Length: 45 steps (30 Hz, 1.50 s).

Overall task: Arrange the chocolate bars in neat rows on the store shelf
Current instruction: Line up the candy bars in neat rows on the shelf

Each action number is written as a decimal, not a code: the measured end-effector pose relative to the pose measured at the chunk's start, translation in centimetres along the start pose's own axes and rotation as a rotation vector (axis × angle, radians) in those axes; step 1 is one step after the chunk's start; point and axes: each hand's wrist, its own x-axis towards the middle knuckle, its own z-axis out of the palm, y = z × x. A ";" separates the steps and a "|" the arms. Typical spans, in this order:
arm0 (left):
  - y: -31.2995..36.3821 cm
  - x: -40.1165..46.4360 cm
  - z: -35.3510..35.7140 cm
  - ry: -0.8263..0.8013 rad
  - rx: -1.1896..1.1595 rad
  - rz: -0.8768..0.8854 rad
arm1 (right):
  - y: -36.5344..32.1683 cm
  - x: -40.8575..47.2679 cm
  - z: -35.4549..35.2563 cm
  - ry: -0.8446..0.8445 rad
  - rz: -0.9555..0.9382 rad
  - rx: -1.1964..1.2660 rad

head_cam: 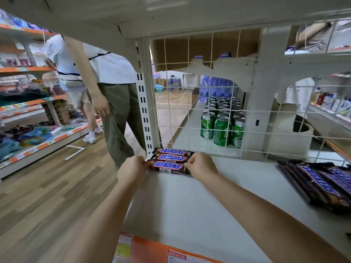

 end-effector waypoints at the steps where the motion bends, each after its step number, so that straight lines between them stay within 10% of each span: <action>1: 0.3 -0.2 0.0 0.014 0.048 0.004 | 0.0 0.0 0.0 0.000 -0.005 -0.010; 18: 8.1 -6.7 -2.0 -0.030 0.153 0.340 | 3.4 -7.4 -7.9 0.119 -0.405 -0.516; 45: 19.9 -17.6 0.8 -0.187 0.329 0.649 | 16.7 -13.5 -19.7 0.198 0.038 -0.514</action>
